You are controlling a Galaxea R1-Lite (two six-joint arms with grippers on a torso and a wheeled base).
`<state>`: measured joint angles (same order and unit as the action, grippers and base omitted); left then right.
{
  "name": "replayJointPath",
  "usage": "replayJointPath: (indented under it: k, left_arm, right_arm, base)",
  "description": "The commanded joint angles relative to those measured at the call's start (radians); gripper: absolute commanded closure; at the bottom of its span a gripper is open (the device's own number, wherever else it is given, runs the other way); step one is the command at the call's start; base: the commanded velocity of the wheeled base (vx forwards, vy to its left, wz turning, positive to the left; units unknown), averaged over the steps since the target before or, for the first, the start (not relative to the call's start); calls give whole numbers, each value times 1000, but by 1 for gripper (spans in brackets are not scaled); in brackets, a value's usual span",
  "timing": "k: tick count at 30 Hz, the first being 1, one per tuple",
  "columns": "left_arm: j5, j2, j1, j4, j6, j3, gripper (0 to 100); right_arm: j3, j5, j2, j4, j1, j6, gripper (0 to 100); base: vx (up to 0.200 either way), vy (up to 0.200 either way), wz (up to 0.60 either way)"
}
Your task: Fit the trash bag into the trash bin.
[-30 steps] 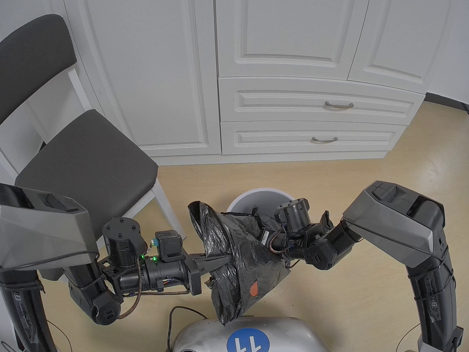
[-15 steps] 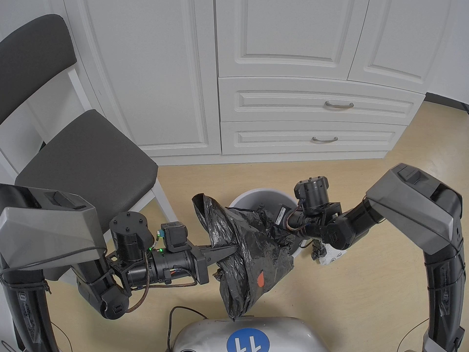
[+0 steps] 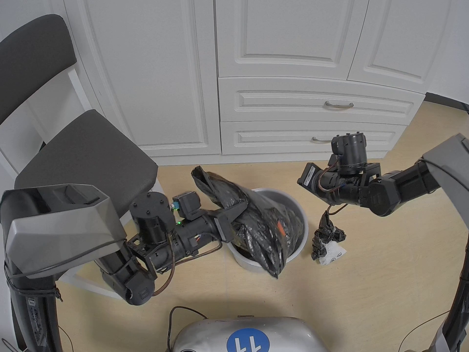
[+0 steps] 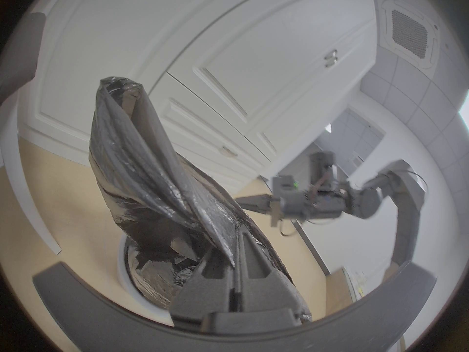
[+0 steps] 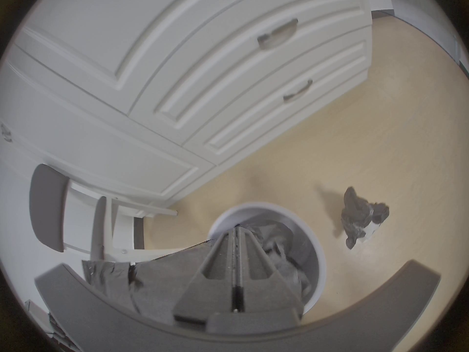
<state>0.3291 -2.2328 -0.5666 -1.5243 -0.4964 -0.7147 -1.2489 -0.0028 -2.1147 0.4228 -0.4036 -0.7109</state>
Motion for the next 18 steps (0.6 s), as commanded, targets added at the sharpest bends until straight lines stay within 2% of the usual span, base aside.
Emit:
replayJointPath:
  k: [1, 6, 13, 18]
  left_arm:
    - [-101, -74, -33, 22, -54, -135, 100]
    - [-177, -96, -36, 55, -102, -184, 100]
    - [-194, -125, -70, 56, -102, -181, 100]
    - [-237, -185, -101, 49, -100, -195, 100]
  right_arm:
    - [26, 1, 127, 2, 32, 14, 100]
    - [26, 0, 127, 4, 32, 16, 100]
    - [28, 0, 127, 4, 32, 19, 100]
    - [37, 0, 127, 7, 32, 36, 100]
  base:
    - [0, 0, 0]
    - [0, 0, 0]
    - [0, 0, 0]
    - [0, 0, 0]
